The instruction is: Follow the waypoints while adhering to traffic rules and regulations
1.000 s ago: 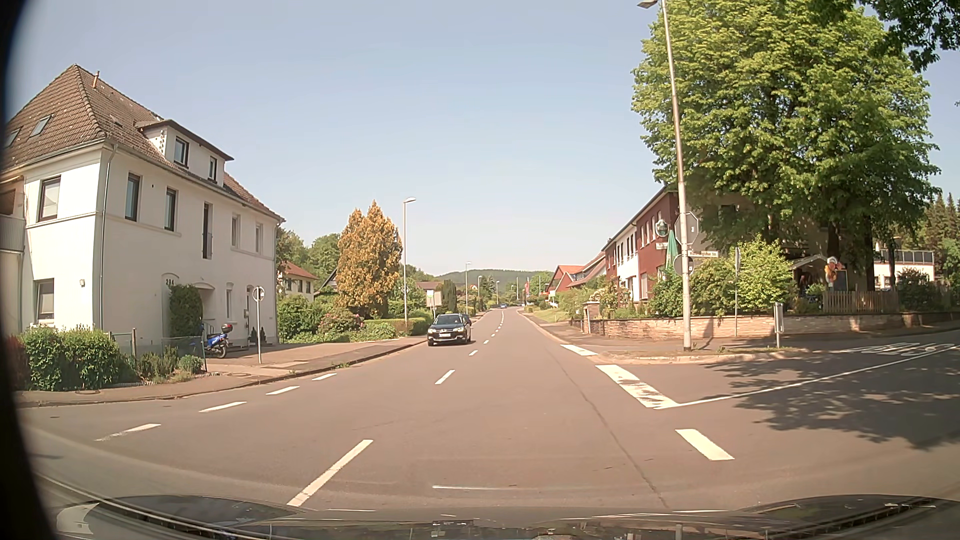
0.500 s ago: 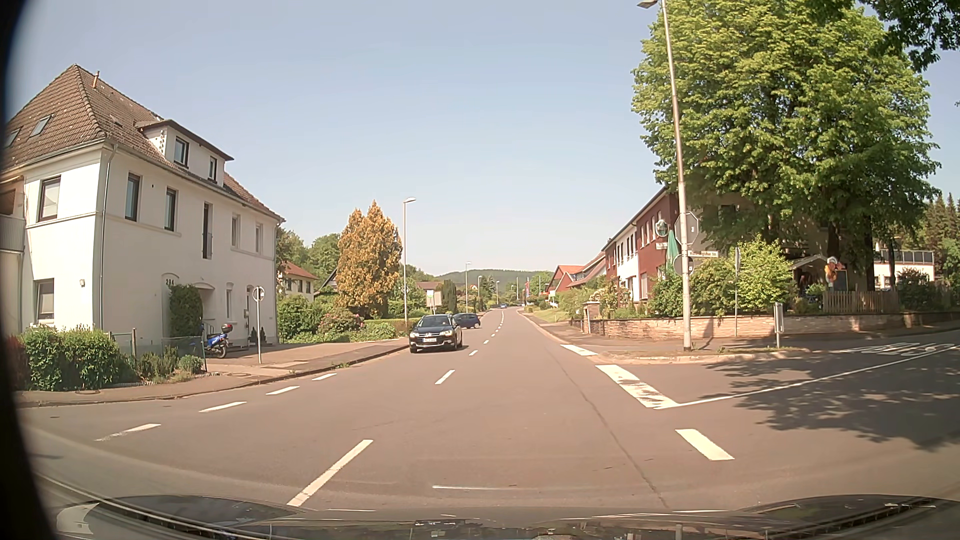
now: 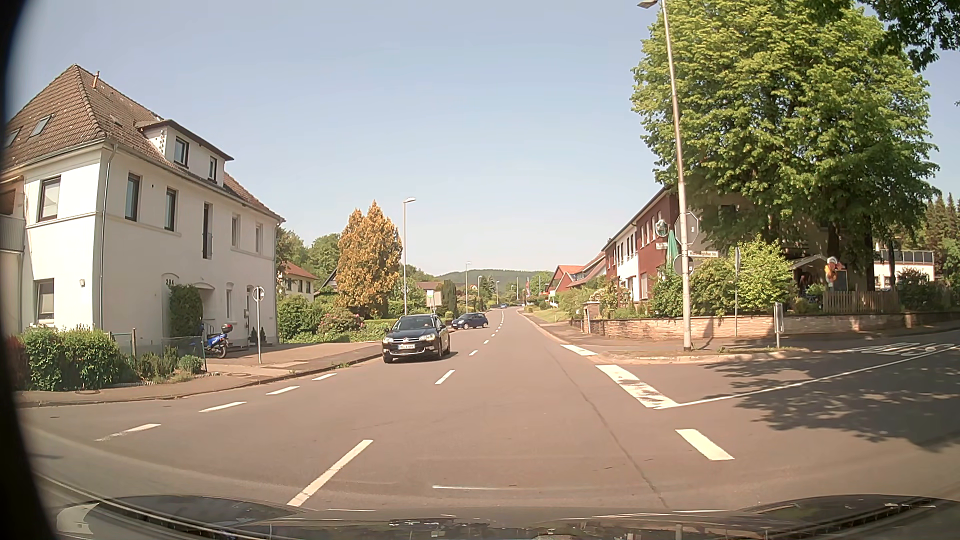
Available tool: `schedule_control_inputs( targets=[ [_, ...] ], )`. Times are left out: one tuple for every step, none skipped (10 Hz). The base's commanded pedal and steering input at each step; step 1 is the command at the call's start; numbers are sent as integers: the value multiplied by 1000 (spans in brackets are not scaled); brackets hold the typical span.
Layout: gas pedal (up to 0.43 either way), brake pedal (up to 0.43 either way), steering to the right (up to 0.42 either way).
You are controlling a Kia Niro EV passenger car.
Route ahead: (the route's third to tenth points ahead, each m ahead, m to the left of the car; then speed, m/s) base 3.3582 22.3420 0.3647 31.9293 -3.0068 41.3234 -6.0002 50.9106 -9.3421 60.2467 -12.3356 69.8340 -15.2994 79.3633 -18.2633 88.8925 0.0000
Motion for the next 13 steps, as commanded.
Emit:
schedule_control_inputs(
  targets=[
    [0, 262, -57],
    [0, 256, -57],
    [0, 256, -57],
    [0, 262, -57],
    [0, 256, -57],
    [0, 256, -57],
    [0, 250, -57],
    [0, 250, -57],
    [0, 244, -57],
    [0, 220, -57],
    [0, 159, -57],
    [0, 0, -57],
    [0, 0, -57]
  ],
)
